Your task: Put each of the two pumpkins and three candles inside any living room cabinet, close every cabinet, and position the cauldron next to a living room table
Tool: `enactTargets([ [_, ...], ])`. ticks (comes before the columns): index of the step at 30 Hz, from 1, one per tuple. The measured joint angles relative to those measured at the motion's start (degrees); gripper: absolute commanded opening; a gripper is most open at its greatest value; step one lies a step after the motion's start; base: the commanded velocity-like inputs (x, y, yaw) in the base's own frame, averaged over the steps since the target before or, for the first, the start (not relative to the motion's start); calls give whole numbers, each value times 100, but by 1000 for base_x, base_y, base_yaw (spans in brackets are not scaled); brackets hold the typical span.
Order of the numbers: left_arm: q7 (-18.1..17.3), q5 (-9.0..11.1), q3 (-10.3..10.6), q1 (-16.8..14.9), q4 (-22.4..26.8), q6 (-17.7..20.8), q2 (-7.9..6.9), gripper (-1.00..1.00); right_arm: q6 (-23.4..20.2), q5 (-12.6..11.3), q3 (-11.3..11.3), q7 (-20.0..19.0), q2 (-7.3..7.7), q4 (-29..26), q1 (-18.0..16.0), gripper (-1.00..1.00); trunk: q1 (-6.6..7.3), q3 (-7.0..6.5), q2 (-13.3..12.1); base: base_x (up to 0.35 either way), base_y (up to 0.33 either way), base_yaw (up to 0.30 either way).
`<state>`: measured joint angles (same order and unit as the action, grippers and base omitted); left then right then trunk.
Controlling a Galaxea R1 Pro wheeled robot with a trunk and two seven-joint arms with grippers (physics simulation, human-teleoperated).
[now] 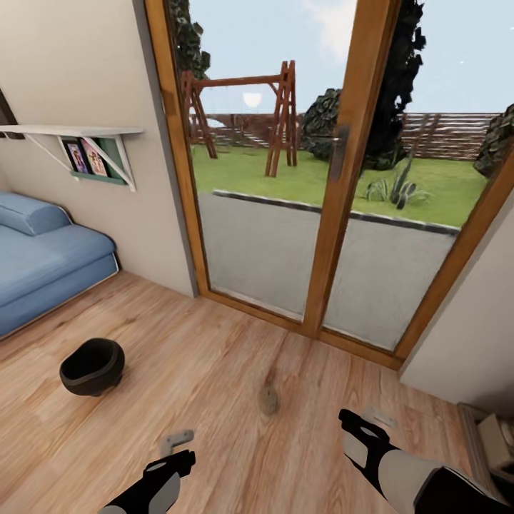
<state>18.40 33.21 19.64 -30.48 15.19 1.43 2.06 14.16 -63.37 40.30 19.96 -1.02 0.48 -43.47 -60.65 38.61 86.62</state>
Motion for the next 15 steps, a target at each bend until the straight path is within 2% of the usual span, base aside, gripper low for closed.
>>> enactTargets([
  [15, -1, 0, 0, 0, 0, 0, 0, 100, 0, 0, 0, -2, 0, 0, 0, 100, 0, 0, 0, 294, -62, 0],
])
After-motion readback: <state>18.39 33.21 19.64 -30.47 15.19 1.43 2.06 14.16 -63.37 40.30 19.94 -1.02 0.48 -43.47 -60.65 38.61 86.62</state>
